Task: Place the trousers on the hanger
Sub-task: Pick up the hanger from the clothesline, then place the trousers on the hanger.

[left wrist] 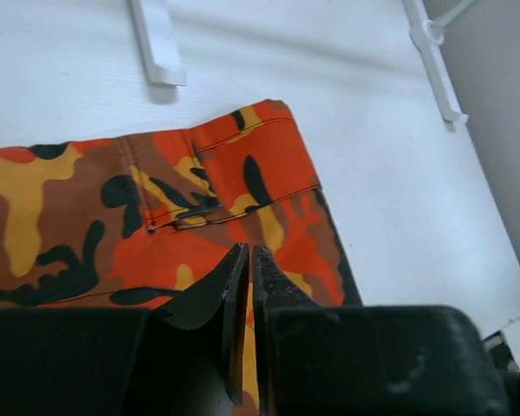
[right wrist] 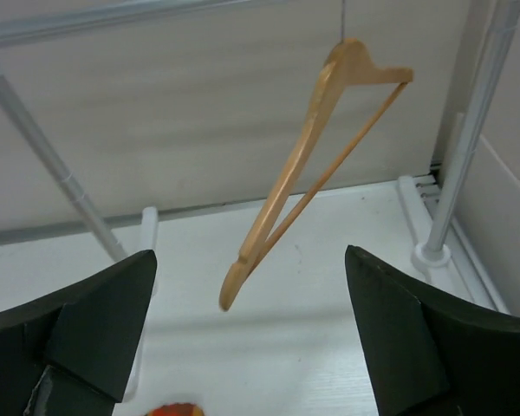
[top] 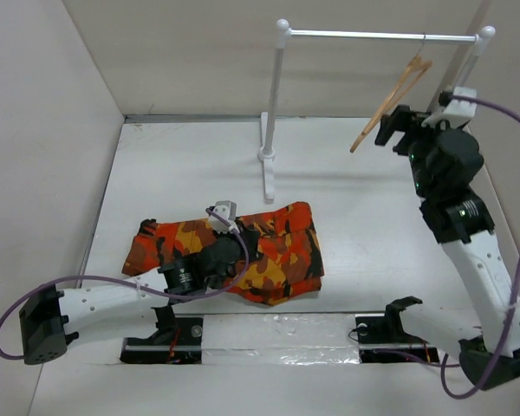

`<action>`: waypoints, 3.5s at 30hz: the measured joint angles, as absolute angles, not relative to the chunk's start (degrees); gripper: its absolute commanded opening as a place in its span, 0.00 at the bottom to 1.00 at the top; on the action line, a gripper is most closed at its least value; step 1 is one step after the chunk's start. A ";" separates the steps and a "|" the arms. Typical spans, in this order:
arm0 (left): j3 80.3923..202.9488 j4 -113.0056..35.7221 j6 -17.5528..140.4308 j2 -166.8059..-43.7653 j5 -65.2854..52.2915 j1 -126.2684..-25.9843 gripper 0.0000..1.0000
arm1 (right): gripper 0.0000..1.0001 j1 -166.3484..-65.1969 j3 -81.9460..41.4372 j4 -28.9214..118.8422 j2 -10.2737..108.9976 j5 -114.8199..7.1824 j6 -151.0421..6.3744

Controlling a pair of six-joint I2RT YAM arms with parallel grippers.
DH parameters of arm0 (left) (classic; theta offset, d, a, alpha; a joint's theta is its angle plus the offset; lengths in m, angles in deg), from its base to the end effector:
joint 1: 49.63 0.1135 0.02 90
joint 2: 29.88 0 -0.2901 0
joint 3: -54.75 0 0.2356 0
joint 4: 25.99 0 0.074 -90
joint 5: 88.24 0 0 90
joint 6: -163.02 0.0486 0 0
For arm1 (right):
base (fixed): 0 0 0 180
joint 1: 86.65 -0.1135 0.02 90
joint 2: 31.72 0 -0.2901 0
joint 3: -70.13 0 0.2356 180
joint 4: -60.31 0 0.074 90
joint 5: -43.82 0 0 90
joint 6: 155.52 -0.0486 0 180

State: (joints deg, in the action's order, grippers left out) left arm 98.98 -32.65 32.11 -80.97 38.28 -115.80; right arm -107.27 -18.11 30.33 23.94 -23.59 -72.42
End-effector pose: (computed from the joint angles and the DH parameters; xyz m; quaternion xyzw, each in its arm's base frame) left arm 0.0998 -0.1545 0.2847 -0.0262 0.7702 -0.3265 0.5472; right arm 0.1691 0.0437 0.4853 0.0597 0.6896 0.0372 0.7208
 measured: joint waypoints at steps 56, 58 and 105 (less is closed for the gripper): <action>108.79 -22.11 39.52 -86.83 22.87 -118.16 0.47 | 0.00 -89.08 -3.25 30.97 28.01 -37.16 -67.45; 111.65 -21.85 40.35 -88.49 22.69 -118.16 0.49 | 0.00 -90.37 -0.39 30.94 25.56 -37.34 -67.37; 159.76 -31.99 40.70 -142.87 23.54 -109.92 0.00 | 0.24 -126.48 27.87 29.26 4.12 -20.46 -78.62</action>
State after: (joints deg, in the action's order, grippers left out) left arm 159.76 -31.99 40.70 -142.87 23.54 -109.92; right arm -126.48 27.87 29.26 4.12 -20.46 -78.62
